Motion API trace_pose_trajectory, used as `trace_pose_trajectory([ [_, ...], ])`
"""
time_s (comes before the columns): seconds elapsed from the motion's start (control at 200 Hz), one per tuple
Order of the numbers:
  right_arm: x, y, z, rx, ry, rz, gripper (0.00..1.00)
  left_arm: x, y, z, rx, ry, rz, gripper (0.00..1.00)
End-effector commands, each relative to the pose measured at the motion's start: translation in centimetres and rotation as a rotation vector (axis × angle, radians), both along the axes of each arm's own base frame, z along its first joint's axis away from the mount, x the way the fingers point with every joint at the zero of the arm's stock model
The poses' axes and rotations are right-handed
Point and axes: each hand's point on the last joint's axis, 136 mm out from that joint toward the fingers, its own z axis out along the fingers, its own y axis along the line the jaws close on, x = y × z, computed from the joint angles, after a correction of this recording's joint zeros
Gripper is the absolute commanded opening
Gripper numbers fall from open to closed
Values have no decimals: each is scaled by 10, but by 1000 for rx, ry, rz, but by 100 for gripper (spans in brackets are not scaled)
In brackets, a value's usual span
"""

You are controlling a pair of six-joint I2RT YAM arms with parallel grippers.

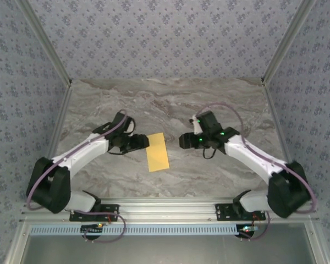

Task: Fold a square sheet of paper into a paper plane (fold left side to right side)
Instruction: Third fold the triangle at the center of the table.

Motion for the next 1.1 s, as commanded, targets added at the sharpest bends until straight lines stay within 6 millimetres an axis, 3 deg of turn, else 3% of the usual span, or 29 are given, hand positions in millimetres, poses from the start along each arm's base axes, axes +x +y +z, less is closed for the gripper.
trace_pose_trajectory([
  [0.0,14,41,5,51,-8,59,60,10,-8,26,-244,-72,39,70],
  [0.095,22,66,-7,76,34,88,55,6,4,21,-291,-69,75,71],
  [0.255,32,88,-31,64,97,112,48,1,12,14,-324,-59,90,71],
  [0.275,38,95,-22,81,78,119,47,0,12,13,-324,-58,89,71],
  [0.46,44,116,-38,70,120,150,41,-3,13,11,-320,-57,79,71],
  [0.869,58,134,-61,57,152,172,33,-9,10,1,-356,-29,86,71],
  [1.094,64,121,-80,-8,168,132,29,-10,-1,-5,-371,10,62,71],
])
